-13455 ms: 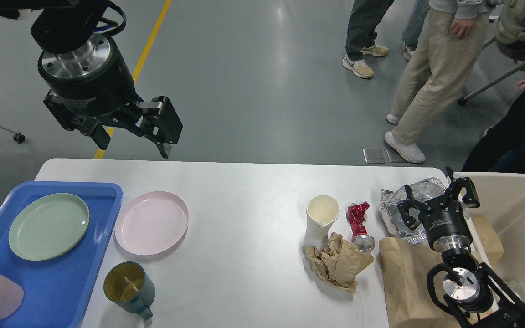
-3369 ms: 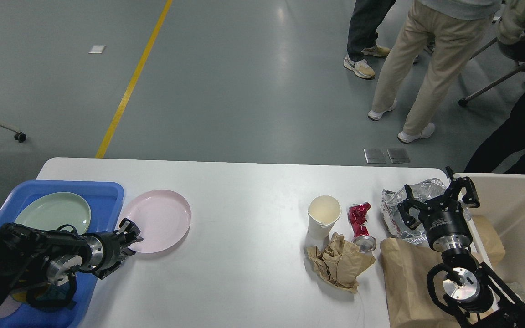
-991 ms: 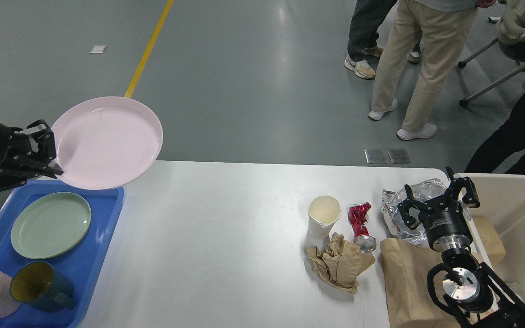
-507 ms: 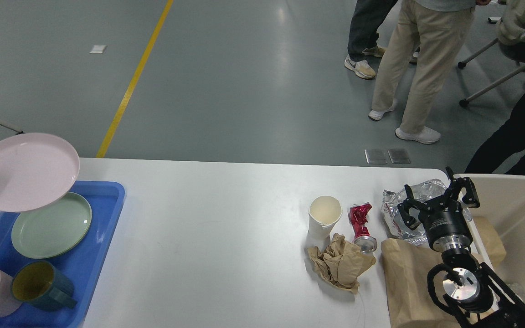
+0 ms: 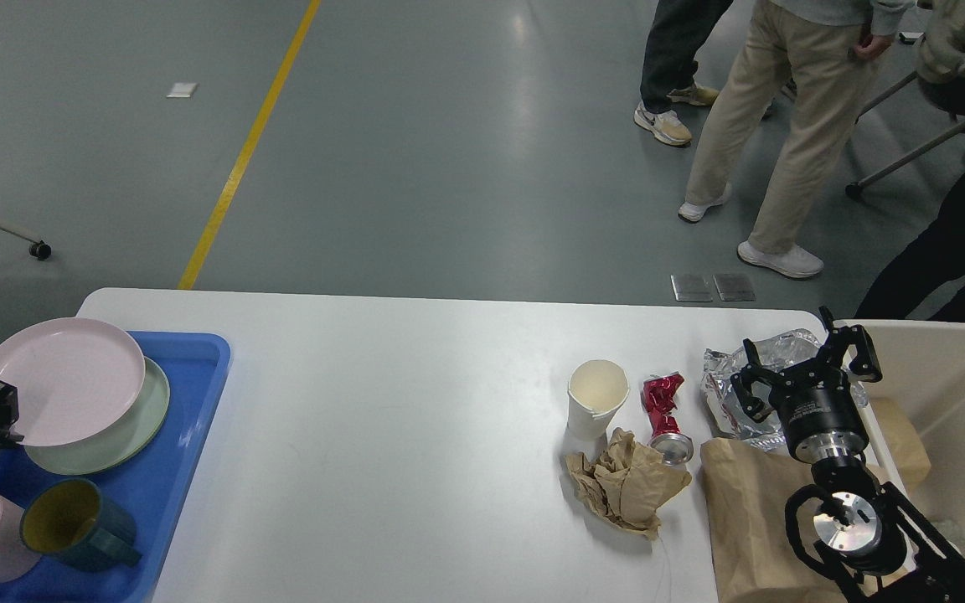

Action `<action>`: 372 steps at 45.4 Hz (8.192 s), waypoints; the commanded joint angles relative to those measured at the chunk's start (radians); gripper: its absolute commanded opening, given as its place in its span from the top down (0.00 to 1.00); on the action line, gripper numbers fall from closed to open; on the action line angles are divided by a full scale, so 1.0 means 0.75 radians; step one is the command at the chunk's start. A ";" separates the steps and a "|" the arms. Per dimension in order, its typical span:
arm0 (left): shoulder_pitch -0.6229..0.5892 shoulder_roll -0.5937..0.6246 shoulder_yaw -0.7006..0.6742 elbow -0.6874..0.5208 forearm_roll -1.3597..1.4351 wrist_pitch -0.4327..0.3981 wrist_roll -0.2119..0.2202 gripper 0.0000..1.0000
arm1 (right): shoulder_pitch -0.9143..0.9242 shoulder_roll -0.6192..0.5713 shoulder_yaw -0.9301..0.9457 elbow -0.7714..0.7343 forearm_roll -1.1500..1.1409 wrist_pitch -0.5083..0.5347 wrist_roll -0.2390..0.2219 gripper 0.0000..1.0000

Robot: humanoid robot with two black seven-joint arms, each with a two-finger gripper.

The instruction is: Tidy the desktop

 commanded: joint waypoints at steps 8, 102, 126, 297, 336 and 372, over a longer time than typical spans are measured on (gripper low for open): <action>0.028 -0.069 -0.001 0.002 0.003 0.052 0.004 1.00 | 0.000 0.000 0.000 0.000 0.000 0.000 0.000 0.00; 1.073 -0.762 -3.152 -0.397 0.884 -0.087 -0.330 0.04 | 0.000 0.000 0.000 0.000 0.000 0.000 0.000 0.00; 1.157 -0.929 -3.365 -0.375 1.002 -0.134 -0.311 0.04 | 0.000 0.000 0.000 0.000 0.000 0.000 0.000 0.00; 1.035 -0.947 -3.259 -0.049 0.887 -0.413 -0.368 0.03 | 0.000 0.000 0.000 0.000 0.000 0.000 0.000 0.00; 1.039 -0.945 -3.255 -0.049 0.887 -0.419 -0.366 0.03 | 0.170 0.029 -0.074 -0.168 0.096 -0.020 -0.014 0.00; 1.039 -0.945 -3.255 -0.049 0.887 -0.423 -0.366 0.03 | 0.209 0.020 -0.258 -0.389 0.178 -0.039 -0.020 0.00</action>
